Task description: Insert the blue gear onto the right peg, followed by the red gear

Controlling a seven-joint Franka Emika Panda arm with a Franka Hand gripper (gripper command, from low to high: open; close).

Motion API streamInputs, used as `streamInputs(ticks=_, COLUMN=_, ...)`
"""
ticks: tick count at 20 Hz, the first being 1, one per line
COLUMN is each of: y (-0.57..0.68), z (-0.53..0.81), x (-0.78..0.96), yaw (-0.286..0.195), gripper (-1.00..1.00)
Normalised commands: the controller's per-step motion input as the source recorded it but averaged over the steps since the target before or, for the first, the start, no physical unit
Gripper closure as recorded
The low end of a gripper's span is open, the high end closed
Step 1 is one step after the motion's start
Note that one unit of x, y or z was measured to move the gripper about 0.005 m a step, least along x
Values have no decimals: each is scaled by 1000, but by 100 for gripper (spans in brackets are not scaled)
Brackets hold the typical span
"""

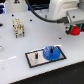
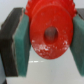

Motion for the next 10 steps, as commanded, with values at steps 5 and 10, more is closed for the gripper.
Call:
streamInputs(ticks=5, y=-409, z=478, x=501, yaw=0, gripper=100)
streamInputs(ticks=10, y=-448, z=461, x=518, yaw=0, gripper=100)
